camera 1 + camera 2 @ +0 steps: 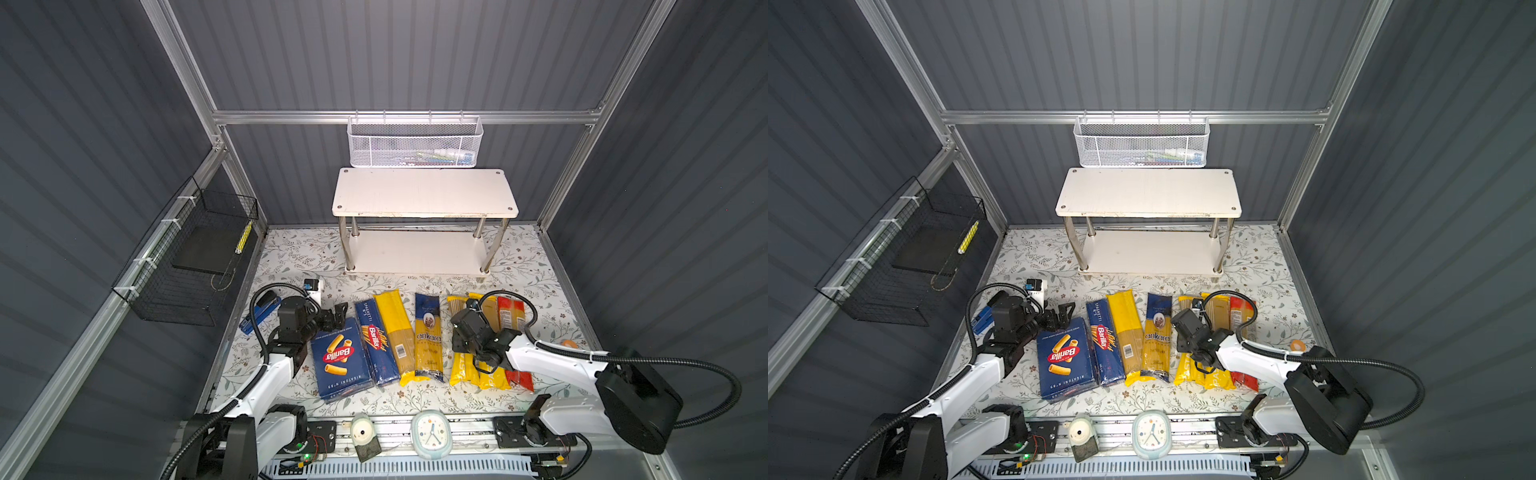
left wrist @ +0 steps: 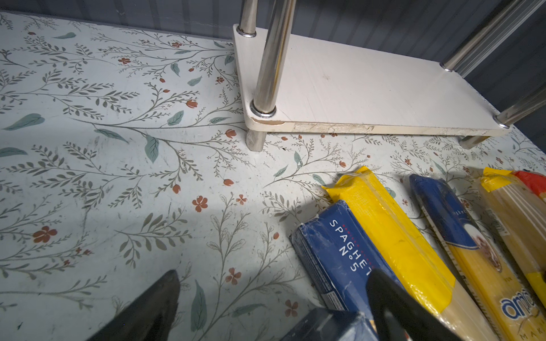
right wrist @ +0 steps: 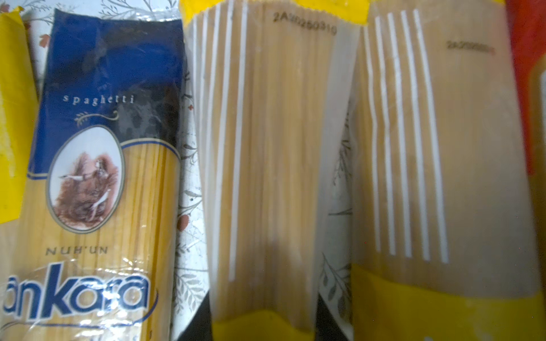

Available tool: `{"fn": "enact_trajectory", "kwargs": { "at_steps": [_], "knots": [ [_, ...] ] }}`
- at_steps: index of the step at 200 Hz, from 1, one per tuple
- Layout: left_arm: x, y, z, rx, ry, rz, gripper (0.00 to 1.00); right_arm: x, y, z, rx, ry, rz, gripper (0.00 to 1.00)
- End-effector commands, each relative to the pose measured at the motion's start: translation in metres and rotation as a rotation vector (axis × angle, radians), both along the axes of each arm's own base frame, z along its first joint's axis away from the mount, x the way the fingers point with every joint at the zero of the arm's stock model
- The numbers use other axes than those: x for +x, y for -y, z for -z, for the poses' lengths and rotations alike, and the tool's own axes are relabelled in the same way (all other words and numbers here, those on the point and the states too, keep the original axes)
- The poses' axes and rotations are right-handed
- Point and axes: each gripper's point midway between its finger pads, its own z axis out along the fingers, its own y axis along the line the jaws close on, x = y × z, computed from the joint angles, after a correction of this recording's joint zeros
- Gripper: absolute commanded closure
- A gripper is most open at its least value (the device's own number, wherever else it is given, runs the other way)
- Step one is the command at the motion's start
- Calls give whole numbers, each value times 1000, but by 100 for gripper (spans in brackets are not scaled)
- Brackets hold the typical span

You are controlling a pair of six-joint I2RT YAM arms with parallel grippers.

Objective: Place and organize the pasta boxes and bags onto the shelf
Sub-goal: 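Close the right gripper on the yellow PASTATIME spaghetti bag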

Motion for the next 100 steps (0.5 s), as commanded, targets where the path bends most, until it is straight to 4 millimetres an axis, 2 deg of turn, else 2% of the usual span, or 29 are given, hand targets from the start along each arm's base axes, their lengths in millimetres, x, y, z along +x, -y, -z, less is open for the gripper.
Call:
{"fn": "enact_trajectory", "kwargs": {
  "at_steps": [1,62,73,79,100],
  "knots": [
    [4,3,-12,-1,30,9,0,24,-13,-39,95,116,-5,87],
    [2,2,-14,-3,41,0,1,29,-12,-82,143,195,-38,90],
    [2,1,-15,-2,42,-4,0,29,-11,-84,147,195,-38,91],
    [2,0,-14,0,42,-8,1,28,-10,-97,170,225,-41,91],
    [2,-2,-15,0,45,-19,0,25,-7,-113,186,248,-43,92]
  ]
}}
